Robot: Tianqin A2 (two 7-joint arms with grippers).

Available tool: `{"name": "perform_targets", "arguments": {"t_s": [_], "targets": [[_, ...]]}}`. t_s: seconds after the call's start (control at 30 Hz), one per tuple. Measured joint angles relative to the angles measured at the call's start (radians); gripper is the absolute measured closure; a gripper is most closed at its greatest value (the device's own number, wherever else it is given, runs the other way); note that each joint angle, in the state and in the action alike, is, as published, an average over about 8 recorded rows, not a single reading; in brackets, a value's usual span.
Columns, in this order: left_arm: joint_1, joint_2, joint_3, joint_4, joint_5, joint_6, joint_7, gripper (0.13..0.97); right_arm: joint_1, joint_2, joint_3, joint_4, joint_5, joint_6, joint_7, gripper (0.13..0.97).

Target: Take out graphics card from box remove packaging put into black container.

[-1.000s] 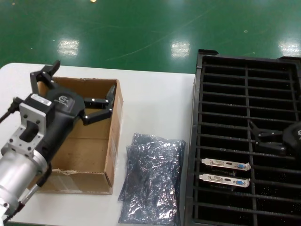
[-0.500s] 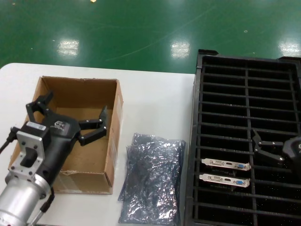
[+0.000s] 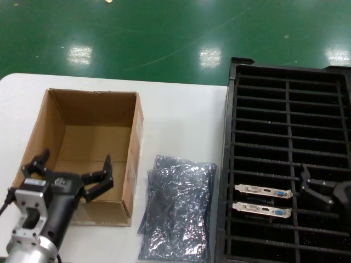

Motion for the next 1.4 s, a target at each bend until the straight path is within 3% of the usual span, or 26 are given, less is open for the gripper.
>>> {"name": "perform_targets", "arguments": {"t_s": [0.23,1.4], "targets": [[0.018,0.000,0.009,0.012,-0.040,-0.031,0.024,0.132,-0.018,-0.014,0.000,0.004,0.017,0.024,-0.010,0.129],[0.018,0.000,0.009,0.013,-0.041,-0.031,0.025,0.132,-0.018,-0.014,0.000,0.004,0.018,0.025,-0.011,0.129]]}}
